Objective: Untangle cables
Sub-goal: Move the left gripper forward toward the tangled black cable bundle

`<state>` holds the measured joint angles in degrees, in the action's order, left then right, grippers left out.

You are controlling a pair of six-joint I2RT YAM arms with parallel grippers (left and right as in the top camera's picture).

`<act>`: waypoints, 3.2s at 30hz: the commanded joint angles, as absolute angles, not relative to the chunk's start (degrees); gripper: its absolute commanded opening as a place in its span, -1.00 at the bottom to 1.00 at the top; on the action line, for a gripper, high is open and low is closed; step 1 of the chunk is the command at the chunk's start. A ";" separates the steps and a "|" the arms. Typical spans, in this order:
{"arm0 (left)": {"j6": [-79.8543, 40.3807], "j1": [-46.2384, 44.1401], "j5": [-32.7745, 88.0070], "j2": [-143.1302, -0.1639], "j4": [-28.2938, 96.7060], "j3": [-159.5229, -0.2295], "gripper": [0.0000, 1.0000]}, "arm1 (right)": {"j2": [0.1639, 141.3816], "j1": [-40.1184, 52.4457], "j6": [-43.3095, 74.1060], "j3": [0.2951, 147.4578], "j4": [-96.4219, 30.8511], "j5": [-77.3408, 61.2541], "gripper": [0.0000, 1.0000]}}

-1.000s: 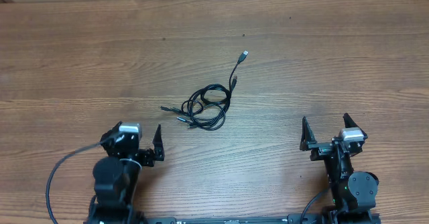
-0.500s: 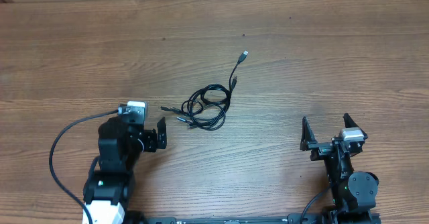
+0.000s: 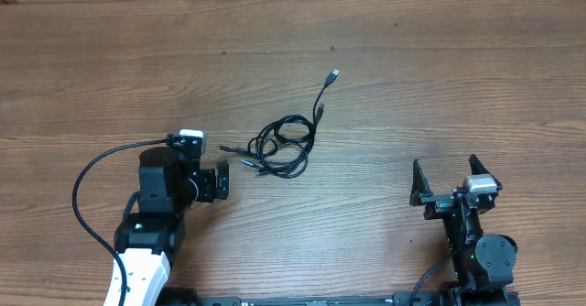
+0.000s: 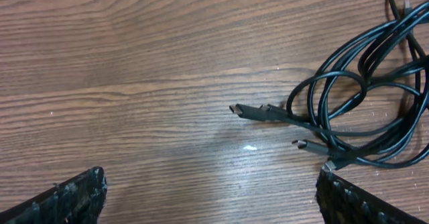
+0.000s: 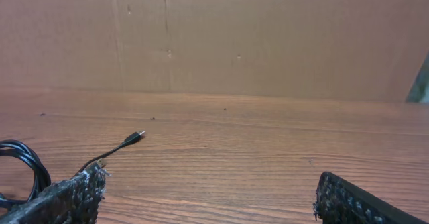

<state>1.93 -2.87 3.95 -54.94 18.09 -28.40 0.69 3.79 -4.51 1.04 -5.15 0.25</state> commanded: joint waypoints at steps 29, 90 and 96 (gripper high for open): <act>4.78 -2.66 6.24 -55.02 22.09 -30.72 0.98 | 0.16 3.66 -4.58 0.47 -4.82 0.49 1.00; 3.88 -2.66 9.02 -55.11 36.21 -37.54 0.99 | 0.16 3.66 -4.60 0.47 -4.82 0.49 0.99; 3.90 -2.66 9.56 -56.97 40.82 -44.27 0.99 | 0.16 3.66 -4.60 0.47 -4.82 0.49 1.00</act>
